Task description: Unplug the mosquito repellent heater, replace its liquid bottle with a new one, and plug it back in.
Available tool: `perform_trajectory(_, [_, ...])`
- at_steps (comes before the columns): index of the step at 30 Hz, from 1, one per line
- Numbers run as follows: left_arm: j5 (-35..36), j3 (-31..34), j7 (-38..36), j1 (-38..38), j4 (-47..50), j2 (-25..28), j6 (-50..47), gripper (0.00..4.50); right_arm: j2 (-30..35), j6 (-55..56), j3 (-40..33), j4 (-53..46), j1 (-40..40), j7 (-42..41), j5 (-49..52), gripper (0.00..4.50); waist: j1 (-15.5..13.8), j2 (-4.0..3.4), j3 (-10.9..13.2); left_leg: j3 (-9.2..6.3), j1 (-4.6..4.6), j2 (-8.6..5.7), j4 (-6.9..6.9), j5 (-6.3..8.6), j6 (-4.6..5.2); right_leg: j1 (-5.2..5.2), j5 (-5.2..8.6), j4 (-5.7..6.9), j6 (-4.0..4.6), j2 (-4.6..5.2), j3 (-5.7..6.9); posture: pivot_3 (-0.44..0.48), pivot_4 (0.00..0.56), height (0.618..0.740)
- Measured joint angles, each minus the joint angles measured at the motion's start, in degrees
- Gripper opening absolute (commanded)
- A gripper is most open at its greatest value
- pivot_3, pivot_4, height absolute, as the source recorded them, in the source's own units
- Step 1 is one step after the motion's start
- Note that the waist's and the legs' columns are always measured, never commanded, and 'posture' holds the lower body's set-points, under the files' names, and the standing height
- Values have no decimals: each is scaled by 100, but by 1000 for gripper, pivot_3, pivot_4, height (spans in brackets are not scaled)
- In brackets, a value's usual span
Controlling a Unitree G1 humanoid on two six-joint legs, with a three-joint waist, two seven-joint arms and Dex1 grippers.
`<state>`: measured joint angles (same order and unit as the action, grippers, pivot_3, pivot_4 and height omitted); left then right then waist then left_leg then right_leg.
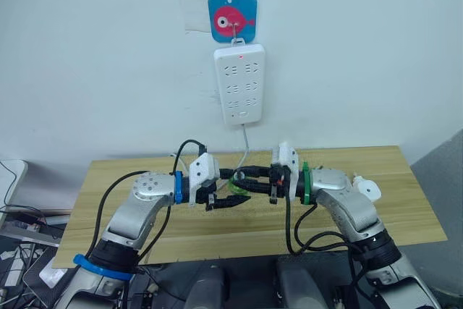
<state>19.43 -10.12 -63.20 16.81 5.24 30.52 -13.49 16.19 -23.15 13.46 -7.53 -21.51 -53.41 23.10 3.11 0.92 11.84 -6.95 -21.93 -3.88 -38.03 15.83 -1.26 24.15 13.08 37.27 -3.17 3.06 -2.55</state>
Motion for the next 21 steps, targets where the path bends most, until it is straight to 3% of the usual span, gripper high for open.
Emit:
perform_trajectory(2, [221,171,187,-57,163,-119,-240,4472,-116,-376,-343,-139,88,365,322,846,1,0,0,-1,0,0,0,0,0,0,0,0,0,1,0,-67,173,740])
perform_trajectory(6, [408,426,751,-90,375,-490,-368,4500,-604,-1549,-1463,-186,160,1553,1383,846,-6,0,0,-2,-1,0,0,0,-1,0,0,2,1,2,0,-72,166,740])
perform_trajectory(11, [142,429,1343,-71,426,-944,83,4500,-1254,-2851,-2811,-139,68,3187,3229,846,-12,-1,-1,3,-1,0,3,-1,-1,2,-1,2,1,2,-3,-73,160,740])
perform_trajectory(15, [-216,330,1661,-33,415,-1202,587,4500,-1584,-3251,-3320,-116,3,4215,4506,847,2,-3,-2,6,-1,0,3,3,6,1,-1,2,1,1,-5,-73,158,740])
perform_trajectory(21, [-559,222,2053,58,264,-1563,1101,4500,-1614,-3366,-3396,-121,-45,5051,5510,847,17,-7,-9,11,-2,-1,2,7,14,1,-1,5,1,-1,-6,-71,150,740])
